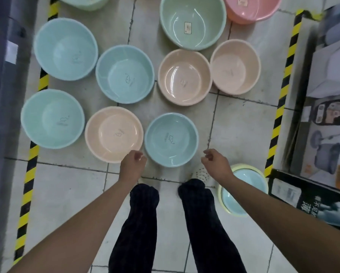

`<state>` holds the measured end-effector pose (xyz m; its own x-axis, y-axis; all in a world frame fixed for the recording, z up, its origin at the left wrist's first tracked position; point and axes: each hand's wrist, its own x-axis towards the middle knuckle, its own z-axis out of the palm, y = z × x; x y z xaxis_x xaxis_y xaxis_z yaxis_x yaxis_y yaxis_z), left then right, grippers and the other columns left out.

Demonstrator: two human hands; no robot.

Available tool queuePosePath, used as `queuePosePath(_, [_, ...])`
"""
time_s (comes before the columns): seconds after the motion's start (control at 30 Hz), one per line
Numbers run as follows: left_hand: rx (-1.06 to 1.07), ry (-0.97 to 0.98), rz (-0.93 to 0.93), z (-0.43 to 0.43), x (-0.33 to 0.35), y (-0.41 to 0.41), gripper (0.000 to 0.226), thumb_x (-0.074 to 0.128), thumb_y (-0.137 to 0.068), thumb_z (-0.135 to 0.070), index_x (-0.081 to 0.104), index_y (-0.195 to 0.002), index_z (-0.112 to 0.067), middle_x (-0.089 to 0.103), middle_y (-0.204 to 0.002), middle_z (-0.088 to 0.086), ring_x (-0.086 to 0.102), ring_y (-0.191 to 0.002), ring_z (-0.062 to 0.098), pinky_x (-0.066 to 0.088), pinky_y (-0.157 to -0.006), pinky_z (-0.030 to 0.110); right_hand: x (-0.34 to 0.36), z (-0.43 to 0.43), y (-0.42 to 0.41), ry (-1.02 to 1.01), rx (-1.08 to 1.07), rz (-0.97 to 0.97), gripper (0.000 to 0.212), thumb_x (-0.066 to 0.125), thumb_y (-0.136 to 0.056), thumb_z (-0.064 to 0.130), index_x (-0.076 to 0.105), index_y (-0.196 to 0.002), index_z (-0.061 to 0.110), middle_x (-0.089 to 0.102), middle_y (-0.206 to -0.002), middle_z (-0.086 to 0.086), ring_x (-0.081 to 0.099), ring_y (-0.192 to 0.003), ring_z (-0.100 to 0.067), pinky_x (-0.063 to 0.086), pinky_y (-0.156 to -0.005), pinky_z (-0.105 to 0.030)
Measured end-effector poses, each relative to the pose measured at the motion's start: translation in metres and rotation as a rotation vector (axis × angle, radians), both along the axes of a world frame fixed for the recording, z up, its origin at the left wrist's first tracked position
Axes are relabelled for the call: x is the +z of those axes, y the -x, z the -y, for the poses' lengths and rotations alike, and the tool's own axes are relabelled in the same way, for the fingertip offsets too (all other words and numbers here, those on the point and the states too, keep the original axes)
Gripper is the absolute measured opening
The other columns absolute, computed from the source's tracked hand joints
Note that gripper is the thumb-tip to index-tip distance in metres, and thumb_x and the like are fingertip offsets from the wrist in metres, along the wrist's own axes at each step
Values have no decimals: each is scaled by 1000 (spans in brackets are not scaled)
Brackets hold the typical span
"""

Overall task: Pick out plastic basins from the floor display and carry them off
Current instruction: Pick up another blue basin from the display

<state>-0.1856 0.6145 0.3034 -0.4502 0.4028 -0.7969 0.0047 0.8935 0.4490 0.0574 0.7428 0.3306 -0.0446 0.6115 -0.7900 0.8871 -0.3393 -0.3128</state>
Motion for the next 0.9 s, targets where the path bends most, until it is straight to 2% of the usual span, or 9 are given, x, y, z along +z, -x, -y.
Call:
queuePosePath(0.13, [125, 37, -31, -22, -45, -1, 22, 60, -93, -23, 61, -112, -12, 62, -105, -1, 58, -100, 20, 39, -85, 28, -51, -31, 9, 36, 66, 18, 44, 57, -93, 27, 52, -135, 16, 61, -125, -6, 62, -102, -23, 48, -78, -28])
queuePosePath(0.2, [169, 44, -70, -31, -73, -5, 21, 59, -93, -21, 61, -111, -11, 63, -107, 1, 57, -99, 21, 40, -85, 29, -85, -44, 9, 44, 125, 34, 46, 57, -93, 26, 50, -137, 16, 60, -129, -7, 62, -106, -24, 47, -73, -23])
queuePosePath(0.3, [184, 75, -85, -40, -121, -18, 29, 59, -93, -25, 61, -117, -9, 64, -117, 5, 57, -101, 22, 43, -89, 31, -136, -61, 10, 42, 174, 64, 49, 59, -93, 25, 47, -140, 15, 58, -134, -8, 58, -116, -25, 44, -81, -24])
queuePosePath(0.43, [226, 237, -86, -37, -177, -36, 59, 60, -90, -49, 55, -131, -7, 60, -131, 11, 56, -119, 30, 42, -95, 35, -195, -76, 7, 33, 176, 103, 52, 60, -91, 24, 46, -140, 14, 56, -135, -11, 58, -114, -27, 52, -90, -38])
queuePosePath(0.5, [264, 330, -54, -31, -202, -40, 69, 58, -88, -55, 54, -132, -3, 59, -131, 12, 56, -117, 33, 41, -86, 33, -219, -82, 4, -31, 204, 128, 50, 60, -91, 24, 48, -138, 12, 57, -134, -11, 59, -114, -27, 49, -91, -36])
queuePosePath(0.57, [280, 378, -34, -25, -228, -42, 69, 59, -87, -56, 58, -123, 2, 63, -122, 15, 59, -99, 32, 40, -75, 32, -239, -87, 1, -97, 213, 146, 48, 59, -91, 24, 49, -137, 12, 58, -132, -10, 60, -113, -27, 48, -92, -35])
queuePosePath(0.63, [287, 396, -29, -21, -250, -44, 64, 59, -86, -53, 59, -118, 3, 65, -115, 17, 56, -89, 30, 41, -72, 33, -260, -92, -1, -120, 205, 154, 50, 59, -91, 24, 48, -138, 13, 58, -134, -10, 60, -114, -27, 47, -94, -35])
queuePosePath(0.77, [301, 362, -37, -17, -286, -48, 52, 62, -86, -40, 57, -122, -2, 64, -116, 14, 60, -97, 32, 48, -79, 35, -299, -93, 1, -60, 231, 164, 56, 60, -90, 23, 42, -142, 11, 57, -134, -13, 59, -115, -32, 47, -90, -35])
queuePosePath(0.9, [396, 245, 13, -18, -310, -49, 49, 66, -87, -23, 48, -129, -5, 58, -112, 9, 54, -92, 26, 43, -76, 32, -325, -90, 10, -20, 174, 159, 50, 58, -90, 20, 43, -137, 12, 60, -124, -14, 60, -107, -34, 49, -84, -38])
